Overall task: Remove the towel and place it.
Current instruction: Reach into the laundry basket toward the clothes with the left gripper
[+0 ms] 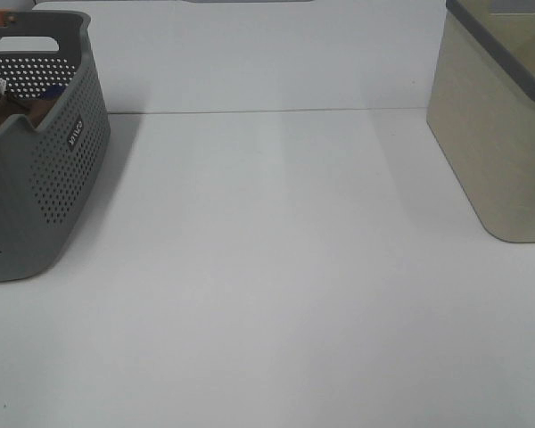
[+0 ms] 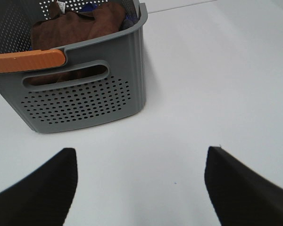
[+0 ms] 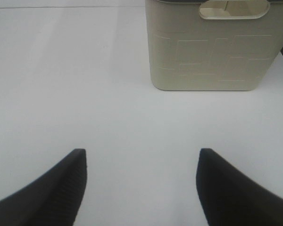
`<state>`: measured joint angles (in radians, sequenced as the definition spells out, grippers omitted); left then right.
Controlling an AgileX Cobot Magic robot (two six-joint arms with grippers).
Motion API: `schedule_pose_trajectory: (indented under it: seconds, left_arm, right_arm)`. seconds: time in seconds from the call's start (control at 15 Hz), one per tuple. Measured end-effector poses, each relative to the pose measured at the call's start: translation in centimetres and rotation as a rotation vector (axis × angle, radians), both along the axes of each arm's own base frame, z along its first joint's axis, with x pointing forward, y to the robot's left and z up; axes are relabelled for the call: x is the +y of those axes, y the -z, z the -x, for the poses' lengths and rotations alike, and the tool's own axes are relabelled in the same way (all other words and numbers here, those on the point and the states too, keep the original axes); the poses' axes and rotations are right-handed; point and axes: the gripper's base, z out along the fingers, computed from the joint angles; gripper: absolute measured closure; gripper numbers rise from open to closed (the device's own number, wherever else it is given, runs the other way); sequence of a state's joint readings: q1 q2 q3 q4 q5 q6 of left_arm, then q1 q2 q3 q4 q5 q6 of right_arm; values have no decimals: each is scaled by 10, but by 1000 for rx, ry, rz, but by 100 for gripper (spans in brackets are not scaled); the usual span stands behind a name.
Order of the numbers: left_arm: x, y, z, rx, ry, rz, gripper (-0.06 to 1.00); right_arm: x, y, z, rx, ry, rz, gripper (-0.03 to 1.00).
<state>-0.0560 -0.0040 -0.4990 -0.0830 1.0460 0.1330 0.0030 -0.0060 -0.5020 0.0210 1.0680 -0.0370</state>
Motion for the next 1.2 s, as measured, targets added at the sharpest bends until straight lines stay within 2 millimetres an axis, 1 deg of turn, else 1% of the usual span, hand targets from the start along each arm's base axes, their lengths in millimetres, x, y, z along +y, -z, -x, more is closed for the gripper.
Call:
schedule_pose_trajectory:
  seconds: [1.2]
  left_arm:
    - [0, 0, 0, 0, 0, 0, 23]
  right_arm:
    - [0, 0, 0, 0, 0, 0, 33]
